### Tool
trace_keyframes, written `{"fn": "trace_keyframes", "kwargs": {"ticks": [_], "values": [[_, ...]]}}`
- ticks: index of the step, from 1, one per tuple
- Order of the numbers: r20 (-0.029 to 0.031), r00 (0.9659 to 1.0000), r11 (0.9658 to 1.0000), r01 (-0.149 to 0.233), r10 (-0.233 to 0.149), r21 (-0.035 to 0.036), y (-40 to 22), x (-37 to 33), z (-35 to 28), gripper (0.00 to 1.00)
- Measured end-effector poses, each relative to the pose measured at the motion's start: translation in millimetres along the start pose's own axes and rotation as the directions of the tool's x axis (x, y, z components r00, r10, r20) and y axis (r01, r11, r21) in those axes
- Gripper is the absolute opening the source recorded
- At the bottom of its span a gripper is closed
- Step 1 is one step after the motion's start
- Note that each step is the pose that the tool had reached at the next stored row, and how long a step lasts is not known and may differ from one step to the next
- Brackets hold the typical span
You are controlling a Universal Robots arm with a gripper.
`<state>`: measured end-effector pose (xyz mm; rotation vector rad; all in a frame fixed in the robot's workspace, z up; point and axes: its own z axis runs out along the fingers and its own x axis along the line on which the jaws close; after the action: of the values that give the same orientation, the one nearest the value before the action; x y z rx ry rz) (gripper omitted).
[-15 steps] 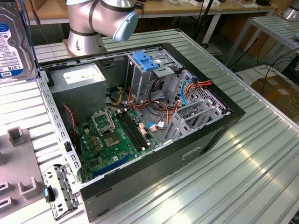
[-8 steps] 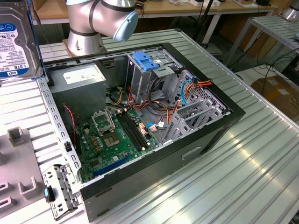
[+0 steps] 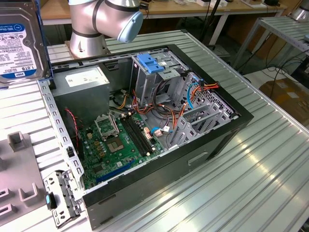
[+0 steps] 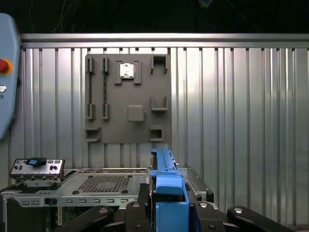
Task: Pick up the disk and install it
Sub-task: 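Pick up the disk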
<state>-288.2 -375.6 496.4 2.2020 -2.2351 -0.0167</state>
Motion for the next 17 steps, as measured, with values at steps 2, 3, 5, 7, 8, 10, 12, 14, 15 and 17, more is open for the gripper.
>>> {"fn": "trace_keyframes", "kwargs": {"ticks": [2,3,5,7,8,10,12,14,15,17], "values": [[0.0001,1.0000,1.0000,0.000,0.000,0.0001,-2.5,0.0,0.0,0.37],[0.0000,1.0000,1.0000,0.000,0.000,0.0000,-3.6,-0.1,0.0,0.37],[0.0001,1.0000,1.0000,0.000,0.000,0.0000,-5.9,-0.1,0.0,0.37],[0.0000,1.0000,1.0000,0.000,0.000,0.0000,-7.9,-0.1,-0.1,0.37],[0.0000,1.0000,1.0000,0.000,0.000,0.0000,-9.0,-0.1,-0.1,0.37],[0.0001,1.0000,1.0000,0.000,0.000,0.0001,-11.2,-0.2,-0.1,0.37],[0.0000,1.0000,1.0000,0.000,0.000,0.0000,-13.8,-0.2,-0.1,0.37],[0.0001,1.0000,1.0000,0.000,0.000,0.0001,-16.4,-0.2,-0.1,0.37],[0.0000,1.0000,1.0000,0.000,0.000,0.0000,-18.7,-0.3,-0.2,0.37],[0.0001,1.0000,1.0000,0.000,0.000,0.0000,-21.3,-0.3,-0.2,0.37]]}}
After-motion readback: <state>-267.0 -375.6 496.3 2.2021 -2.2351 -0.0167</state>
